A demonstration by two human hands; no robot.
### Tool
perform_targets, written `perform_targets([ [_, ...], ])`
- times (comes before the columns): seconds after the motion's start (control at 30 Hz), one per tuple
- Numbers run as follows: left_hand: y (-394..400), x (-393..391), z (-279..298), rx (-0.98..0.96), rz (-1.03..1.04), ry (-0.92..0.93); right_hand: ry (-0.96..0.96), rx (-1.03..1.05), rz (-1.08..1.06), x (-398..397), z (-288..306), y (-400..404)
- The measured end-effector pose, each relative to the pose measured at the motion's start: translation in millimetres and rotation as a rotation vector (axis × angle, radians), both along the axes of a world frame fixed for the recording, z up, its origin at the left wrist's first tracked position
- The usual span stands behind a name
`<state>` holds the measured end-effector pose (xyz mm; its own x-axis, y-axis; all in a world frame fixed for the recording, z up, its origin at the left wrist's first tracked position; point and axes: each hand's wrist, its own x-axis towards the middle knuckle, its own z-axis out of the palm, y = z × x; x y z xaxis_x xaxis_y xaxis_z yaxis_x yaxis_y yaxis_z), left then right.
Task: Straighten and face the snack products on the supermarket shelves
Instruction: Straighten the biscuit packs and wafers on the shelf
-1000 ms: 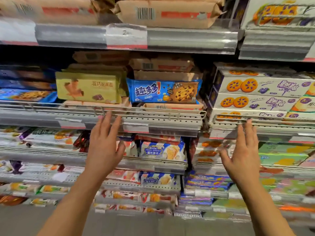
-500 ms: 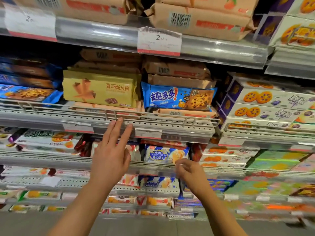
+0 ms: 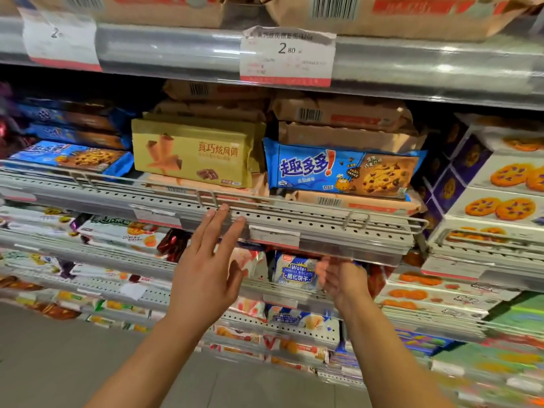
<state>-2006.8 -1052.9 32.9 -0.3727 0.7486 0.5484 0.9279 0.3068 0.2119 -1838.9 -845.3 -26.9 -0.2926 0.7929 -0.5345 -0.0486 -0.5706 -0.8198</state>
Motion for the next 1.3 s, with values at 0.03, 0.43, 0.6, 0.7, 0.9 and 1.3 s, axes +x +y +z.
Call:
perform_targets([
  [0.03, 0, 1, 0, -0.001, 0.006, -0.006, 0.015, 0.001, -0.005, 0, -1, 1],
  [0.43, -11, 8, -47, 0.127, -0.203, -0.627, 0.200, 0.274, -0.086, 25, -14, -50],
  [0.6, 17, -53, -65, 0.114, 0.059, -1.546, 0.188, 0.325, -0.172, 28, -9, -88],
  [0.7, 28, -91, -64, 0.028, 0.093, -1.749, 0.156, 0.339, -0.230, 26, -6, -110],
  [0.9, 50, -120, -64, -0.146, 0.123, -1.881, 0.064, 0.387, -0.325, 32, -8, -138],
  [1.3, 28, -111, -54, 0.116, 0.118, -1.700, 0.084, 0.353, -0.323, 17, 13, -120],
])
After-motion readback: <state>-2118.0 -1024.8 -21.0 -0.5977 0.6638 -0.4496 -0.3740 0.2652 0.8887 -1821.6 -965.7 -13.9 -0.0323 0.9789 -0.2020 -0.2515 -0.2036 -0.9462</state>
